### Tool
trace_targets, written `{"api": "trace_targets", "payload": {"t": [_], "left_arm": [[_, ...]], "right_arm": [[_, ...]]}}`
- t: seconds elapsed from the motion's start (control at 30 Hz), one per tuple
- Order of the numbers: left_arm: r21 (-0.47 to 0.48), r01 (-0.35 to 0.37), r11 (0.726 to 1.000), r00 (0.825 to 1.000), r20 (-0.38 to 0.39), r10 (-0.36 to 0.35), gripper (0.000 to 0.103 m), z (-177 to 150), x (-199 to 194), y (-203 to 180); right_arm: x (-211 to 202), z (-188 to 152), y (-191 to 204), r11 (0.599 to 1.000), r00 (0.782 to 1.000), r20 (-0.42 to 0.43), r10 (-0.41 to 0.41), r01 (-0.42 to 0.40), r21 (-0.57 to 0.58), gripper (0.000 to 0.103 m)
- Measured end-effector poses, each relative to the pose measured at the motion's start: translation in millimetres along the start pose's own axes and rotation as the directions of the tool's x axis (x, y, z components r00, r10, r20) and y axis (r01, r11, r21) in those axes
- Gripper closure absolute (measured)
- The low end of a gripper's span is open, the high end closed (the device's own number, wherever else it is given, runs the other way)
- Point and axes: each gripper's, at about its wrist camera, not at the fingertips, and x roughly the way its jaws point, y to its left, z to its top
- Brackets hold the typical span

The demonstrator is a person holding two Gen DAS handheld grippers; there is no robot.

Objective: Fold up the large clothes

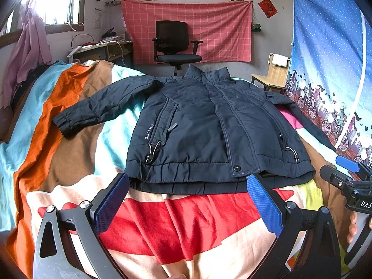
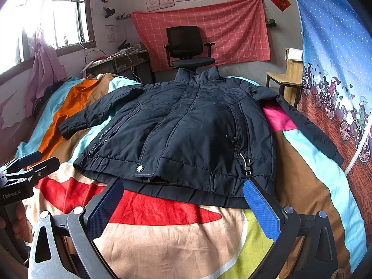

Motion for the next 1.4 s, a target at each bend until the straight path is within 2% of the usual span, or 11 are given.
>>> {"api": "trace_targets", "payload": {"t": [0.9, 1.2, 1.4], "left_arm": [[-0.001, -0.008, 1.0, 1.0, -0.007, 0.008, 0.003, 3, -2, 2], [-0.004, -0.041, 0.999, 0.999, -0.031, 0.041, 0.003, 4, 5, 5], [0.015, -0.07, 0.997, 0.997, -0.013, 0.07, 0.003, 22, 8, 9]], "right_arm": [[1, 3, -1, 1.0, 1.0, -0.003, -0.002, 0.002, 0.0, 0.0], [11, -9, -2, 1.0, 0.999, -0.042, -0.002, 0.002, 0.012, 0.0], [8, 3, -11, 0.999, 1.0, -0.021, -0.023, 0.024, 0.028, 0.0]]}}
